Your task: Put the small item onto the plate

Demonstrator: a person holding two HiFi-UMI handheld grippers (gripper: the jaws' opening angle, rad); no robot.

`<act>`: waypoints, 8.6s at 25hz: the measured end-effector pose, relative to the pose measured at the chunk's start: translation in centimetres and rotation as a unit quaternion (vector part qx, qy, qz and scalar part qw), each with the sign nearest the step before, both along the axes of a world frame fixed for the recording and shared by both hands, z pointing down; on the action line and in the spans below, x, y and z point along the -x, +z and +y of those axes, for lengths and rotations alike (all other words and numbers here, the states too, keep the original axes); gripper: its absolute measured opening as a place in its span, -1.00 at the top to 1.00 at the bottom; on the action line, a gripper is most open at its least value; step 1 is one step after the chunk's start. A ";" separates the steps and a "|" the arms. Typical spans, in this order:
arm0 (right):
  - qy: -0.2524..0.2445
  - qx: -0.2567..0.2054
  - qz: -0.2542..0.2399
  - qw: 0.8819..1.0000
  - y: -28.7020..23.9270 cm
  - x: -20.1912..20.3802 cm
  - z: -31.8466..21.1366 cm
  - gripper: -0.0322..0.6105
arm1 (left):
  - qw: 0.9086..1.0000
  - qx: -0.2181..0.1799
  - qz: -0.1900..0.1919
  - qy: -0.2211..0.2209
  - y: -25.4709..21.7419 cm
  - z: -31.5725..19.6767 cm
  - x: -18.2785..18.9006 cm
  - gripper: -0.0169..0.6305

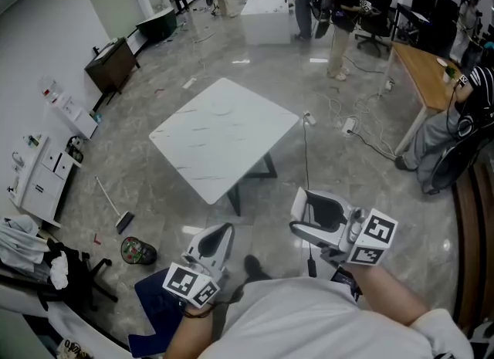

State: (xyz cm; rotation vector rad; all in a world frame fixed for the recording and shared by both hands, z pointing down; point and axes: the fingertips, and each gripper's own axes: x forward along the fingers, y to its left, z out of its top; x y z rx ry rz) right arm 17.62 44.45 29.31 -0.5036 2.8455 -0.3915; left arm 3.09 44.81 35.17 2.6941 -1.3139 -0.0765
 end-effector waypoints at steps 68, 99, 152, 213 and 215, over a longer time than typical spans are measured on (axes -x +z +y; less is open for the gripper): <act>-0.080 0.038 0.002 0.996 2.5 0.1 -48.5 0.00 | 0.997 0.038 0.000 -0.073 2.7 -45.1 -1.9 0.93; -0.091 0.102 0.023 0.990 7.0 13.1 -70.0 0.01 | 0.993 0.081 0.010 -0.087 6.7 -63.9 10.5 0.93; -0.227 0.044 0.460 0.857 50.5 36.7 -93.8 0.01 | 0.925 0.211 0.061 -0.311 26.0 -74.7 25.4 0.93; -0.151 -0.069 0.166 0.972 7.7 29.3 -72.9 0.89 | 0.988 0.027 0.015 -0.154 2.3 -72.1 20.8 0.93; -0.142 -0.073 0.151 0.976 5.8 28.4 -71.5 0.89 | 0.988 0.015 0.015 -0.150 0.6 -71.3 20.0 0.93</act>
